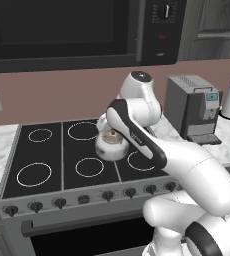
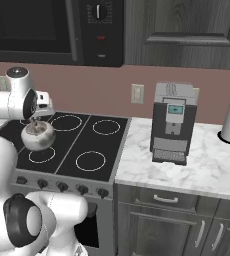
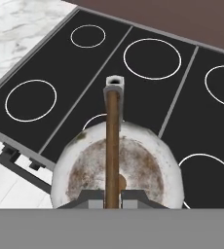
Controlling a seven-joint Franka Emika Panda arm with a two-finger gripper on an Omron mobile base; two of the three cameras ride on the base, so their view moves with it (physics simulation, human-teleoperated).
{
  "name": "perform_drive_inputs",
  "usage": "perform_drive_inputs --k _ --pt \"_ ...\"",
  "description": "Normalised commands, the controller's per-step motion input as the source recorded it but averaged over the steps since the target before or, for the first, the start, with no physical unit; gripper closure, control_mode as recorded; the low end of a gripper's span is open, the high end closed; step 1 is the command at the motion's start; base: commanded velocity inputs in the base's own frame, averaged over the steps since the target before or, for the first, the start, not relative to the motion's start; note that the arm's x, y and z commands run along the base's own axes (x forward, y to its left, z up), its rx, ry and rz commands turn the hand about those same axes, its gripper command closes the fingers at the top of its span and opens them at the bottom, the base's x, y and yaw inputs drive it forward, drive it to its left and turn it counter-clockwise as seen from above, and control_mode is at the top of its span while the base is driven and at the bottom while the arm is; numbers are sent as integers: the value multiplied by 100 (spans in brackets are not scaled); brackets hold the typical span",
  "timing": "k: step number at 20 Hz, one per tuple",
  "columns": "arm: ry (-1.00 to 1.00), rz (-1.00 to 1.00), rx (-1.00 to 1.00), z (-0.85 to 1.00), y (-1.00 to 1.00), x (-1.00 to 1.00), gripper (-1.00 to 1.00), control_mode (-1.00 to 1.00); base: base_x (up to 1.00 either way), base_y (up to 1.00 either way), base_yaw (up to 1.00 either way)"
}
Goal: The kettle is done boiling. Turn off the stove, then wait for 300 timesteps before moving the kettle to the dining table.
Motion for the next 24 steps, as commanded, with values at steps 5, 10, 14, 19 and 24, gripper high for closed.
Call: perform_drive_inputs --k 5,10,14,19,24 --pt "-1 0 0 0 0 -6 100 -100 0 0 0" --pt "0 0 0 0 0 0 100 100 -44 -21 -12" --pt "0 0 0 0 0 0 100 100 -46 -24 -17" --pt "0 0 0 0 0 0 100 100 -30 -20 -16" --pt "0 0 0 0 0 0 100 100 -19 -24 -21"
